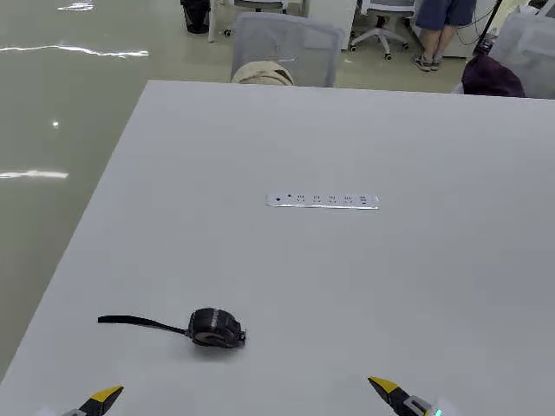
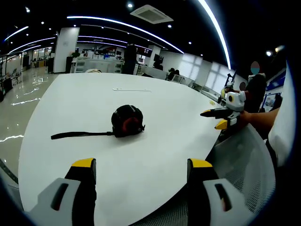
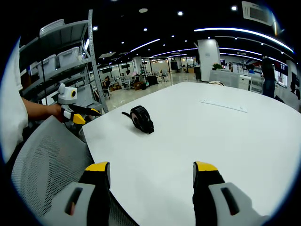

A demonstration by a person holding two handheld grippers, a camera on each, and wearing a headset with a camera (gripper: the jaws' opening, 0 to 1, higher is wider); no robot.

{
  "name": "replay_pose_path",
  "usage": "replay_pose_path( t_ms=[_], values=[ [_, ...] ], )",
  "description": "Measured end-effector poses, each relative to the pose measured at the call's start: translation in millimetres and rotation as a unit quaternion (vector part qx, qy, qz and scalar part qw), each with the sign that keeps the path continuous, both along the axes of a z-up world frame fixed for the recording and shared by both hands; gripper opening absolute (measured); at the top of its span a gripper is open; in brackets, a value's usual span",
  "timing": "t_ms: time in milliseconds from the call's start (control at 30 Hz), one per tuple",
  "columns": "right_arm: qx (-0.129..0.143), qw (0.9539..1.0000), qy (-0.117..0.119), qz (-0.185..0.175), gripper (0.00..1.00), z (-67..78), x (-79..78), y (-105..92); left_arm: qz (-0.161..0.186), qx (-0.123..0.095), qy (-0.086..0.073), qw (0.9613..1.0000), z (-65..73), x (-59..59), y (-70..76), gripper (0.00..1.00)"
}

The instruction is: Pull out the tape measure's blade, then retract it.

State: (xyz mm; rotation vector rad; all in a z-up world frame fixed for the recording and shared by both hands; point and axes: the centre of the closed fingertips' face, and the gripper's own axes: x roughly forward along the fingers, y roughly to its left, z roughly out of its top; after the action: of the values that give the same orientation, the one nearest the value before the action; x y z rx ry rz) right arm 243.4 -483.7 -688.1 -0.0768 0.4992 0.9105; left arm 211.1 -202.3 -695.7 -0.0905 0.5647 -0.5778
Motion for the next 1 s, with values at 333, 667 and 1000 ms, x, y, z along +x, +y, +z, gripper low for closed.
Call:
replay_pose_path(
  t_ms=[333,667,1000],
  values=[
    [0.006,1.0000,0.001,0.008,0.71,-0.2,1.3,4.3,-0.004,0.004,0.003,1.0000,-1.7,3.2,0.3,0.78],
    [0.009,0.9999,0.003,0.013,0.70,-2.1,5.0,4.5,-0.009,0.005,0.006,0.9999,-2.3,9.2,-1.5,0.77],
    [0.009,0.9998,0.002,0.019,0.69,-2.6,12.8,6.3,-0.021,0.023,0.007,0.9995,-3.4,16.8,-1.0,0.76]
  ],
)
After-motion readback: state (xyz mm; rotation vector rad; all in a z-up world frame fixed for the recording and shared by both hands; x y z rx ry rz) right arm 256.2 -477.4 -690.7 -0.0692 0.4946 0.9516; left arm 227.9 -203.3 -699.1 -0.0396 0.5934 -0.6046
